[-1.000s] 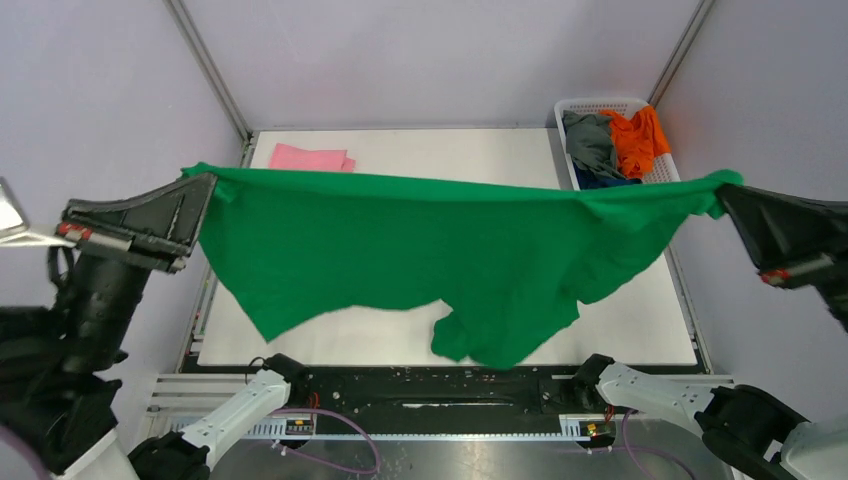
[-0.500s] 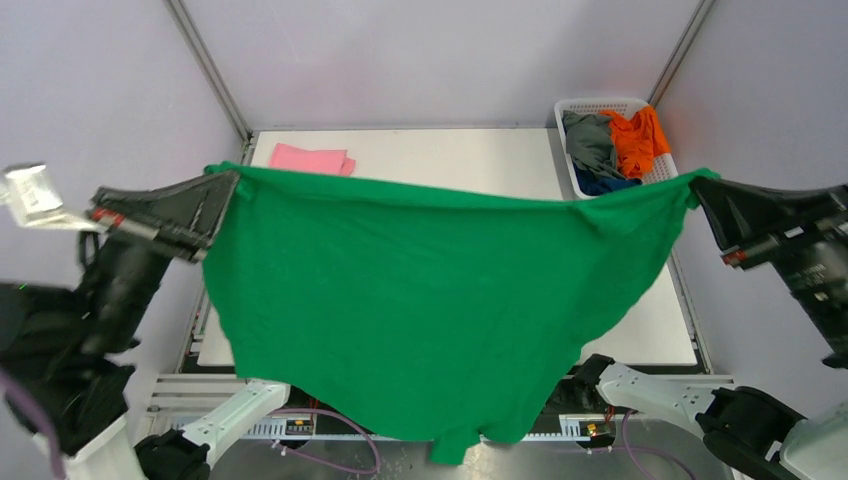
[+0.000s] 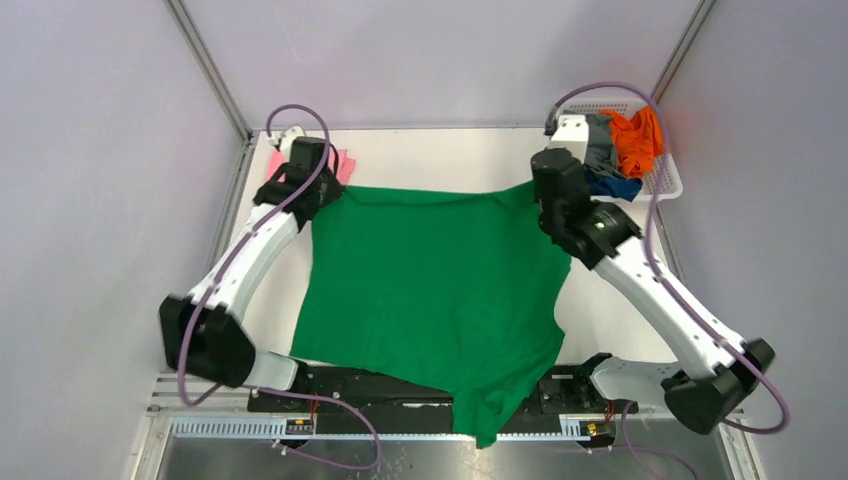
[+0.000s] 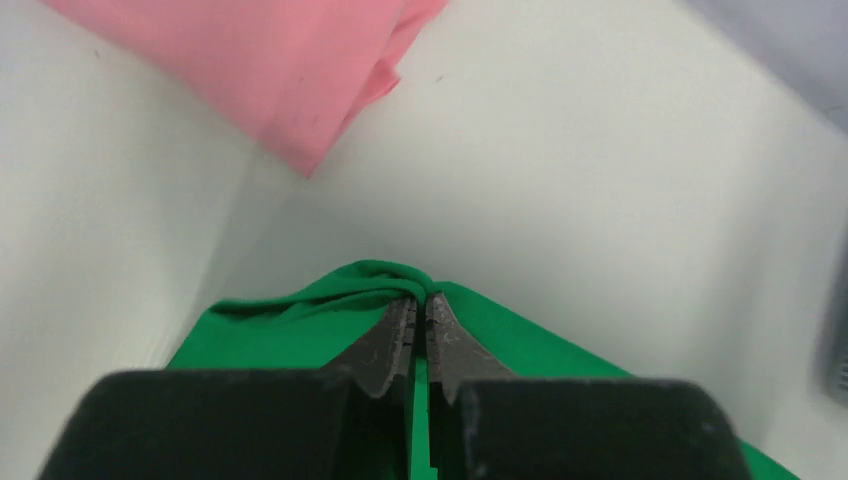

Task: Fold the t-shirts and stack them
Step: Flatten out the tshirt

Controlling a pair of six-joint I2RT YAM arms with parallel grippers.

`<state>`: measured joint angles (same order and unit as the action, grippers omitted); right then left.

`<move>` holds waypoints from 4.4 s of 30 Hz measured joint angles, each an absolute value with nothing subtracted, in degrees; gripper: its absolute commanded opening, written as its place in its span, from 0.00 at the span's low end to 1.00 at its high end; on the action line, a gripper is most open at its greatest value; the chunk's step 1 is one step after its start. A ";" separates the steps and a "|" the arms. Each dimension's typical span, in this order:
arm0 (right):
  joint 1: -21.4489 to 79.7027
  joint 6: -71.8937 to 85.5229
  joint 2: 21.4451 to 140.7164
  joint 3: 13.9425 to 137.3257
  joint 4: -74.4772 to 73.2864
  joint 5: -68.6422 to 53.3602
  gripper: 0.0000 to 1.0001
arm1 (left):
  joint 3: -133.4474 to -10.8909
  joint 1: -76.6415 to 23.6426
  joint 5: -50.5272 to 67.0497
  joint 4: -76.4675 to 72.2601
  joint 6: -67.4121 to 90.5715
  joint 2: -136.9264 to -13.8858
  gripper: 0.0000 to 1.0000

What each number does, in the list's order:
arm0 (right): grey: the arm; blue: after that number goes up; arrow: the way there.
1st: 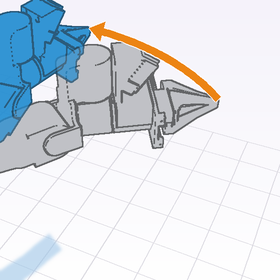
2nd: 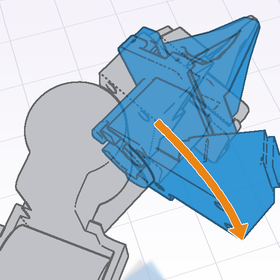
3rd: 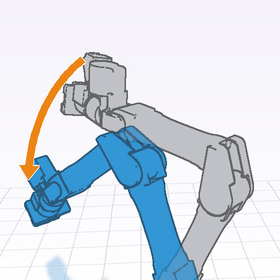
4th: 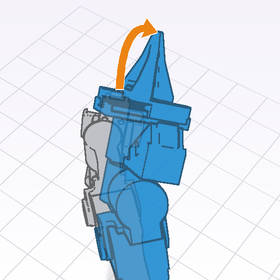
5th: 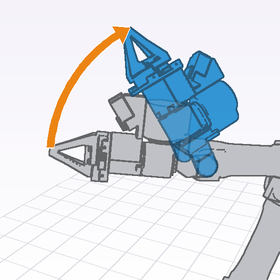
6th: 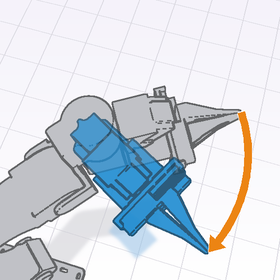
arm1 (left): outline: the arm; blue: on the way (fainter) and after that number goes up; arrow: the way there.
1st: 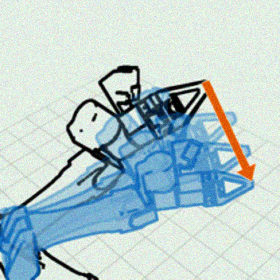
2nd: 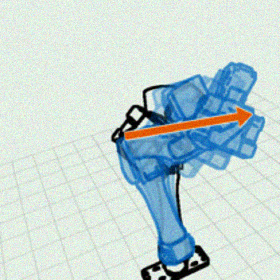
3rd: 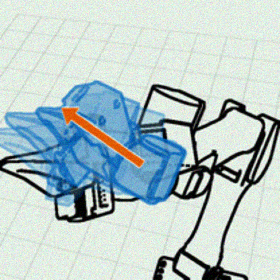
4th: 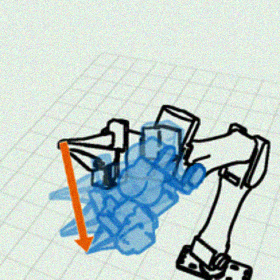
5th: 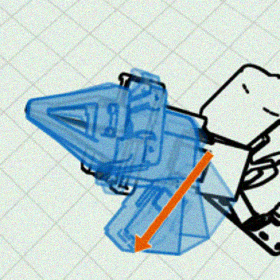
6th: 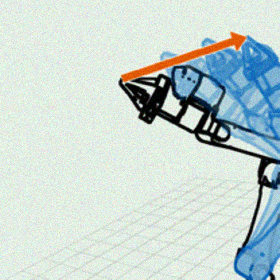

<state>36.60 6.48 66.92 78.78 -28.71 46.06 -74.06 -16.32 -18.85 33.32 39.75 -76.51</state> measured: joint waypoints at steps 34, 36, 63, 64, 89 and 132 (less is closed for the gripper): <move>15.18 21.76 121.51 110.26 -33.28 12.60 0.99 | -107.33 -4.54 5.13 24.60 44.84 -124.62 0.99; 16.01 21.78 116.71 102.56 -32.08 10.50 0.99 | -101.49 -5.28 5.89 23.33 44.21 -120.22 0.99; 20.93 40.80 125.69 97.91 -21.15 -1.52 0.99 | -111.85 -10.31 0.25 19.81 51.24 -136.31 0.99; 20.73 41.71 126.56 98.94 -21.52 -1.74 0.99 | -113.08 -10.07 0.40 19.14 52.12 -137.21 0.99; 14.22 42.19 136.20 116.09 -27.97 -3.73 1.00 | -70.72 -7.86 8.64 6.39 48.38 -99.68 0.99; 20.73 30.48 99.24 74.37 -31.24 -0.51 0.99 | -53.47 -12.62 6.85 15.68 40.95 -86.48 0.99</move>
